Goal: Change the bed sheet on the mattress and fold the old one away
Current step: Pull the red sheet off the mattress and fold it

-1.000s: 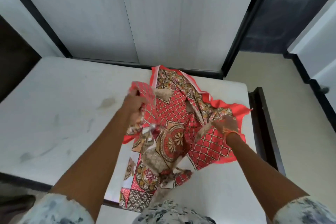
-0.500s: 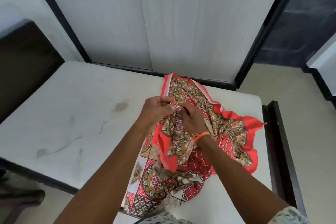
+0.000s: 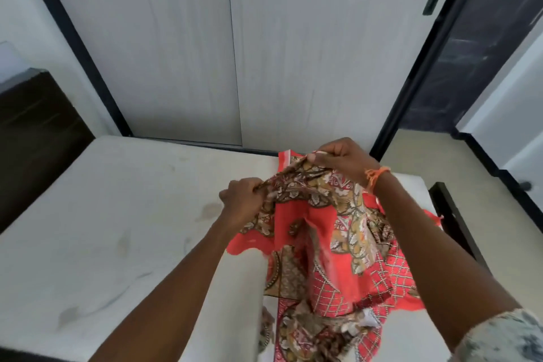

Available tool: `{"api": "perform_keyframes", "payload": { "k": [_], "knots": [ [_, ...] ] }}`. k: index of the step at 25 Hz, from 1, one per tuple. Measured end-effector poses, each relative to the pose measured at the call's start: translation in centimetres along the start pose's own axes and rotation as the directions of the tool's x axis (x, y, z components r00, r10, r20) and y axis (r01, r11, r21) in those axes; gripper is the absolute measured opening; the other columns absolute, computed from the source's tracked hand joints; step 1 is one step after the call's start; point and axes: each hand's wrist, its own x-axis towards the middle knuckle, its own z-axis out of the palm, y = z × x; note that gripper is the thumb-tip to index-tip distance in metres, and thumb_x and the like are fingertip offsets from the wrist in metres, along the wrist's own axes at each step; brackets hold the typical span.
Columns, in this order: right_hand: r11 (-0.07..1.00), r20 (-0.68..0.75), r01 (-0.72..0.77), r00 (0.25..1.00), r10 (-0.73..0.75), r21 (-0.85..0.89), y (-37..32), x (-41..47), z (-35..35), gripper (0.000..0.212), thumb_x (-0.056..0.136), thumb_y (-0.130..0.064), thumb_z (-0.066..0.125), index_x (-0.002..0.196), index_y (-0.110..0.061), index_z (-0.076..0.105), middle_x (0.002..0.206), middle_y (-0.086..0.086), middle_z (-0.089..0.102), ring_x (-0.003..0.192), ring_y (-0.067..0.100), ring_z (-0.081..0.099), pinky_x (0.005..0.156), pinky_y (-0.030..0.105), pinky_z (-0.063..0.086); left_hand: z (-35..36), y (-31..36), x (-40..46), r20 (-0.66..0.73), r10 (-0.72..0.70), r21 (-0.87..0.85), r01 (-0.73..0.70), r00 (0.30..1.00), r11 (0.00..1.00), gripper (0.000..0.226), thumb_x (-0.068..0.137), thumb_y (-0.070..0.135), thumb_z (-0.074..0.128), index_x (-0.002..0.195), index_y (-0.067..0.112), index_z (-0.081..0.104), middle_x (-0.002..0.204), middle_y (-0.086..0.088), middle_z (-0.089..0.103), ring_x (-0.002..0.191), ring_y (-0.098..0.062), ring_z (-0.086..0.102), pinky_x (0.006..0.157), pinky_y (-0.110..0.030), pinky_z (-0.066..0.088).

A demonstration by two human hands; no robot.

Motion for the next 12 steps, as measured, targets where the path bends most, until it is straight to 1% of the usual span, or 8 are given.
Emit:
{"api": "perform_keyframes", "payload": {
  "k": [2, 4, 5, 7, 8, 10, 11, 12],
  "knots": [
    [0.999, -0.043, -0.029, 0.999, 0.028, -0.019, -1.2, 0.9, 0.3, 0.036, 0.089, -0.035, 0.069, 0.069, -0.005, 0.068, 0.058, 0.004, 0.043, 0.055, 0.015, 0.033, 0.052, 0.027, 0.026, -2.6, -1.8, 0.7, 0.033, 0.026, -0.186, -0.019, 0.999, 0.982, 0.032, 0.1, 0.034, 0.051, 0.08, 0.012, 0.062, 0.077, -0.004, 0.065, 0.084, -0.027, 0.062, 0.07, -0.036, 0.04],
    [0.988, -0.162, -0.107, 0.983, 0.088, -0.115, -1.1, 1.8, 0.4, 0.03, 0.088, -0.036, 0.068, 0.078, -0.009, 0.074, 0.059, 0.001, 0.054, 0.053, 0.011, 0.041, 0.052, 0.025, 0.033, -4.4, -2.1, 1.4, 0.033, 0.06, -0.293, -0.048, 0.998, 0.955, 0.035, 0.101, 0.032, 0.051, 0.078, 0.006, 0.056, 0.071, -0.005, 0.059, 0.069, -0.022, 0.056, 0.062, -0.035, 0.039],
    [0.946, -0.272, -0.184, 0.956, 0.108, -0.269, -0.9, 2.2, 0.4, 0.029, 0.088, -0.038, 0.068, 0.083, -0.011, 0.076, 0.063, 0.001, 0.061, 0.055, 0.01, 0.048, 0.054, 0.026, 0.039, -5.3, -1.6, 1.7, 0.054, 0.064, -0.346, -0.041, 0.997, 0.937, 0.038, 0.099, 0.036, 0.053, 0.075, 0.006, 0.054, 0.068, -0.004, 0.056, 0.065, -0.02, 0.053, 0.061, -0.036, 0.04],
    [0.755, -0.474, -0.35, 0.879, 0.059, -0.555, -1.0, 2.2, 1.4, 0.037, 0.085, -0.046, 0.067, 0.105, -0.017, 0.073, 0.092, 0.007, 0.068, 0.082, 0.019, 0.064, 0.073, 0.035, 0.052, -6.7, -0.2, 2.3, 0.142, 0.048, -0.517, 0.032, 0.989, 0.855, 0.043, 0.092, 0.046, 0.055, 0.075, 0.007, 0.058, 0.071, -0.008, 0.059, 0.066, -0.019, 0.057, 0.067, -0.045, 0.051],
    [0.753, -0.478, -0.307, 0.878, -0.011, -0.582, -1.5, 1.9, 3.1, 0.052, 0.08, -0.053, 0.069, 0.118, -0.018, 0.066, 0.107, 0.009, 0.063, 0.096, 0.023, 0.063, 0.083, 0.039, 0.052, -7.3, 0.8, 2.5, 0.202, 0.041, -0.613, 0.093, 0.979, 0.785, 0.04, 0.092, 0.045, 0.056, 0.079, 0.007, 0.061, 0.075, -0.011, 0.062, 0.07, -0.021, 0.06, 0.071, -0.046, 0.054],
    [0.846, -0.299, -0.048, 0.945, -0.134, -0.531, -3.3, 0.6, 8.4, 0.102, 0.06, -0.074, 0.07, 0.142, -0.019, 0.042, 0.124, 0.01, 0.049, 0.11, 0.027, 0.055, 0.093, 0.044, 0.049, -8.9, 2.9, 2.5, 0.326, 0.07, -0.718, 0.199, 0.943, 0.667, 0.028, 0.099, 0.024, 0.055, 0.081, 0.005, 0.063, 0.077, -0.014, 0.066, 0.069, -0.024, 0.064, 0.068, -0.036, 0.056],
    [0.84, -0.218, -0.003, 0.966, -0.137, -0.542, -3.8, 0.0, 11.5, 0.125, 0.051, -0.08, 0.069, 0.151, -0.02, 0.024, 0.132, 0.01, 0.042, 0.116, 0.03, 0.05, 0.095, 0.046, 0.047, -9.8, 3.8, 2.5, 0.369, 0.089, -0.696, 0.211, 0.925, 0.687, 0.024, 0.099, 0.016, 0.054, 0.08, 0.005, 0.064, 0.076, -0.013, 0.066, 0.067, -0.024, 0.064, 0.063, -0.031, 0.055],
    [0.823, -0.181, -0.002, 0.976, -0.122, -0.567, -4.2, -0.8, 14.1, 0.137, 0.047, -0.078, 0.072, 0.154, -0.022, 0.008, 0.139, 0.011, 0.036, 0.119, 0.033, 0.048, 0.094, 0.048, 0.047, -10.6, 4.5, 2.5, 0.396, 0.1, -0.663, 0.208, 0.913, 0.719, 0.023, 0.099, 0.013, 0.055, 0.08, 0.006, 0.065, 0.075, -0.012, 0.066, 0.067, -0.022, 0.064, 0.06, -0.029, 0.054]
  ]
}}
